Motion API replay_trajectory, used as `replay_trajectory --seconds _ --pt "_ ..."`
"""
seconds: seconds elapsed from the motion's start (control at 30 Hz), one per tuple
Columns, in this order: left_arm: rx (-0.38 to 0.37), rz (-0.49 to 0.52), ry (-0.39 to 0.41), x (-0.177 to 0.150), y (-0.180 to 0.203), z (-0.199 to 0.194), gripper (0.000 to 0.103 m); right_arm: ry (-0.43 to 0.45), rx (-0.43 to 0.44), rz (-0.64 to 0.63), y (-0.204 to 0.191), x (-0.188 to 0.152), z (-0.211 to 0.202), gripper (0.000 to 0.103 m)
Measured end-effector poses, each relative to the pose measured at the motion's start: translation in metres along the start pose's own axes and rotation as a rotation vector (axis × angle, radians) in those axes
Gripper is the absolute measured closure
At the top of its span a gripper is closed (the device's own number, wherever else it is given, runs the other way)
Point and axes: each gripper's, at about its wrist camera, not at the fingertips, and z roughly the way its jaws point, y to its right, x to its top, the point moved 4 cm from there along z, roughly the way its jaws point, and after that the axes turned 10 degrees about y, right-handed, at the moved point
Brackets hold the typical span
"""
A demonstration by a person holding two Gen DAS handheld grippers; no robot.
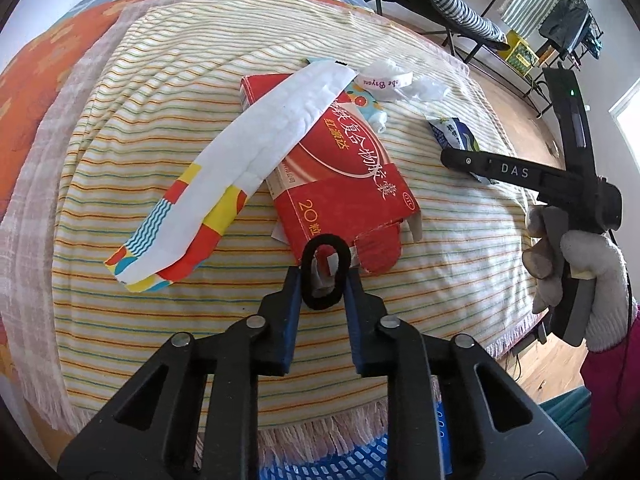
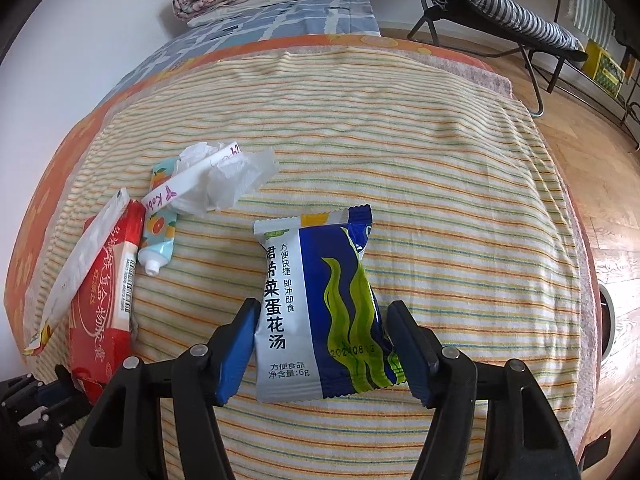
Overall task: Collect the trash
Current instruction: 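Grasp the black hair tie with the left tool while the right tool grasps the blue snack packet, then lift and carry the hair tie and snack packet over the blue basket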
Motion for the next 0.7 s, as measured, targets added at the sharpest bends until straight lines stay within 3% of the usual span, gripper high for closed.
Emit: replay_trajectory --seconds 0.7 --pt "-0.005 -0.014 0.053 -0.003 -0.006 -0.031 0.083 0.035 0.019 0.003 0.008 -0.014 -0.03 0.043"
